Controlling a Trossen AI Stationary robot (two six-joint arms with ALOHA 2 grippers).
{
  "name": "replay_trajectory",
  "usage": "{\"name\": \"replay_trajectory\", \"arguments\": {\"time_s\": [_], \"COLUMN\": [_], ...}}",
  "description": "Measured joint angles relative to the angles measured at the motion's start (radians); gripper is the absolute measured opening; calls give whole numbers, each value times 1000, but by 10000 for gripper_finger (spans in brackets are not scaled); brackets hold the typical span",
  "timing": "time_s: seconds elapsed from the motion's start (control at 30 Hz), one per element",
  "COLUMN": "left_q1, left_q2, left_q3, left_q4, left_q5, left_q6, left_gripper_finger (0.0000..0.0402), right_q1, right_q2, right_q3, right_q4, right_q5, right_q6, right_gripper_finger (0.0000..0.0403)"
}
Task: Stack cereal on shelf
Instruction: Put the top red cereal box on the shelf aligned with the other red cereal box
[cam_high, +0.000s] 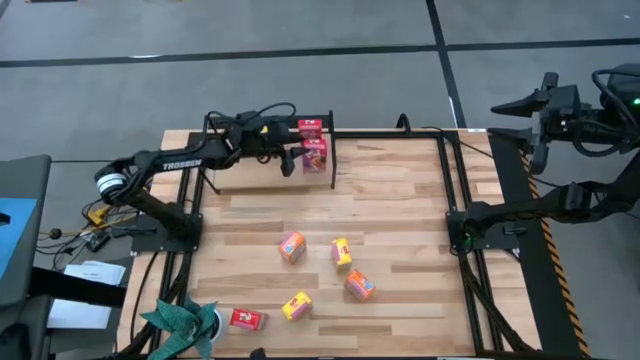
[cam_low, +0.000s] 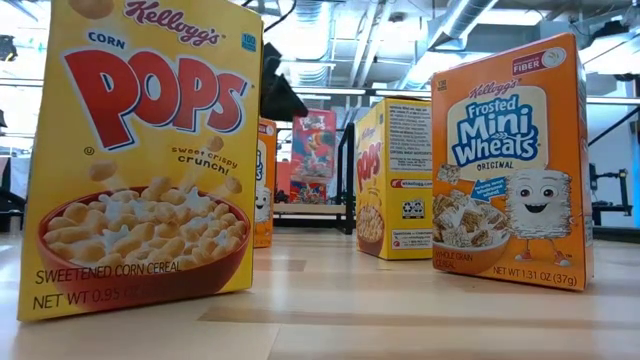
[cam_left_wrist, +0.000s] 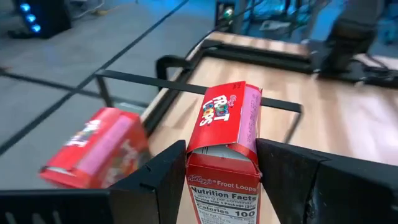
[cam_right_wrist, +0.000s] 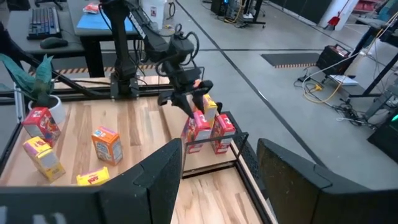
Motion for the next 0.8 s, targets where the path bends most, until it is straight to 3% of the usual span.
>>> {"name": "replay_trajectory", "arguments": {"time_s": [0.23,0.5,0.67,0.8], "left_q1": [11,22,60,89], "left_q2": [-12,-12,-11,-11], "left_q3": [-125,-137,-137,-137], "left_q4": [261,211,206,209], "left_q5": [7,-18,61,67], "left_q6": [0,146,158,156], "left_gripper_finger": [173,173,173,173], "right_q1": [0,0,0,0], "right_q2": [0,0,0,0], "right_q3": [0,0,0,0], "right_q4": [34,47,48,51], "right_q5": [88,155,190,192], "right_q6": [72,95,118,120], "right_gripper_finger": [232,232,232,232]}}
